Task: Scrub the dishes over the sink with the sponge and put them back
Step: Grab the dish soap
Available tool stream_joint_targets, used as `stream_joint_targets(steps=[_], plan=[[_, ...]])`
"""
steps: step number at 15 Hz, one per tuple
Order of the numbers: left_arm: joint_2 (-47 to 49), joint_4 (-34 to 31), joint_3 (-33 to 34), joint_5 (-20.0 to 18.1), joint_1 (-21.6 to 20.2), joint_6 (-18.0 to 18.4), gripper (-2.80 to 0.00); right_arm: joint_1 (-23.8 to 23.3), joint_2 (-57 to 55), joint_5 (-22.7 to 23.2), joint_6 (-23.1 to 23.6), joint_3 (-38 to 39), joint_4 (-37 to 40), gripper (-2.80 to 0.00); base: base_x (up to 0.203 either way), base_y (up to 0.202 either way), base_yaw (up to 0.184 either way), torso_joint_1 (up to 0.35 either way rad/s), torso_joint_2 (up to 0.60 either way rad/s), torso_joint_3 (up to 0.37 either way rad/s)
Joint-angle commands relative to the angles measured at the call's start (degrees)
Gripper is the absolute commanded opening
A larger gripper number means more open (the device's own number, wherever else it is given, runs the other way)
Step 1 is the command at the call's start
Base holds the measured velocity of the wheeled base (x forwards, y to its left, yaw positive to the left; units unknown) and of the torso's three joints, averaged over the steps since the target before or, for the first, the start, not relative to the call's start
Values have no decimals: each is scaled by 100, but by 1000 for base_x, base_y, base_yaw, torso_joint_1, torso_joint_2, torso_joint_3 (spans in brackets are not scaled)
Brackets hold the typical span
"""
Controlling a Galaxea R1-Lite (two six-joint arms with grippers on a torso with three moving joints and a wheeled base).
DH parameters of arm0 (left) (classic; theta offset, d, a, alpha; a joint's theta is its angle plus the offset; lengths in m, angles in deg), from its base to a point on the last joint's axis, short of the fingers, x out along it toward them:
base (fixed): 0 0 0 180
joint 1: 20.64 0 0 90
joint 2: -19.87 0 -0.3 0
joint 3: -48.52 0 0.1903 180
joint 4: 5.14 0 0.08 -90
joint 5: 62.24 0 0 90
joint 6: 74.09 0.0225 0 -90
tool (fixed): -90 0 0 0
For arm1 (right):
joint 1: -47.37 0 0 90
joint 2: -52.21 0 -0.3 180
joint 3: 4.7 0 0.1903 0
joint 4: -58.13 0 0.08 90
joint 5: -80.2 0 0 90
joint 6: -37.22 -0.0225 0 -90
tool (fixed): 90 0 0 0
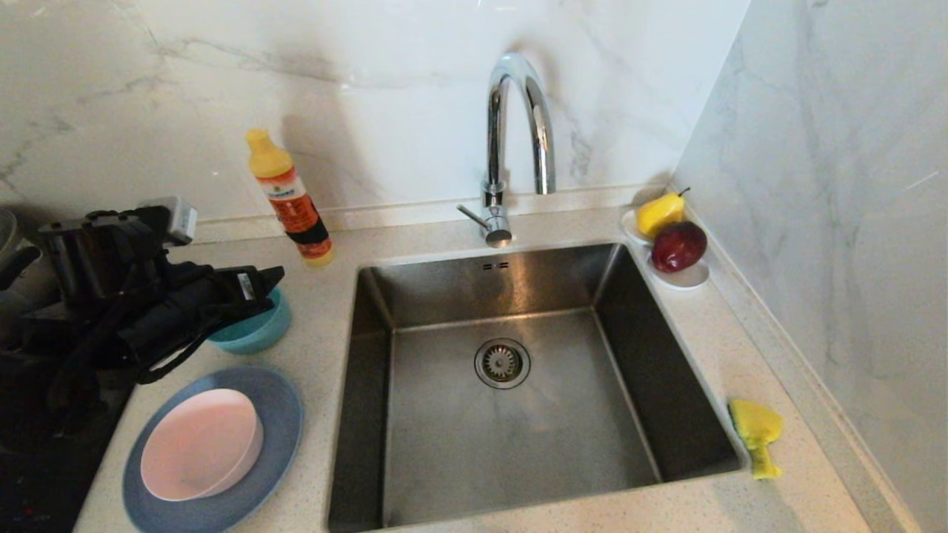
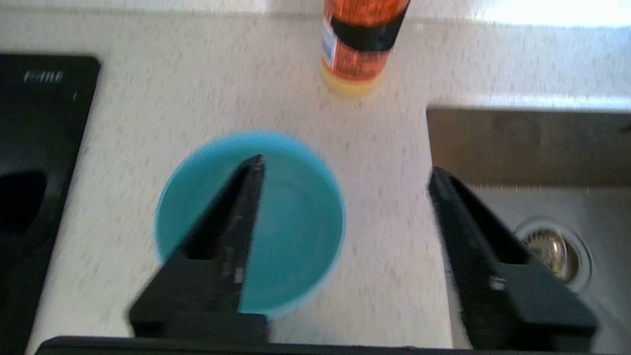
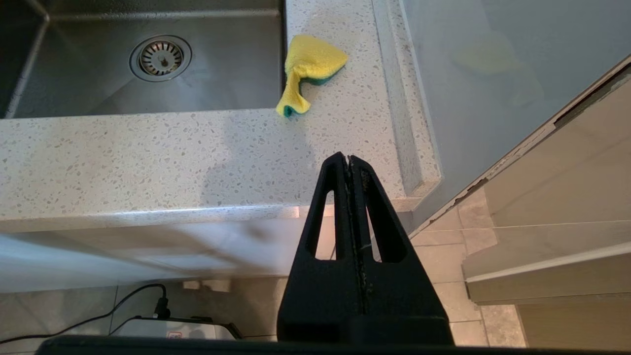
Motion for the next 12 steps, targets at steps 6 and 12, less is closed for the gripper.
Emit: stream_joint_targets(steps=[6,12], plan=[[1147,1384,-228,40,1,24,0,1,1,1,0,1,0,-280,0,0,0,0,0,0],[2033,1684,-1224,289,1,2,0,1,1,1,0,1,9,-280,0,0,0,0,0,0]])
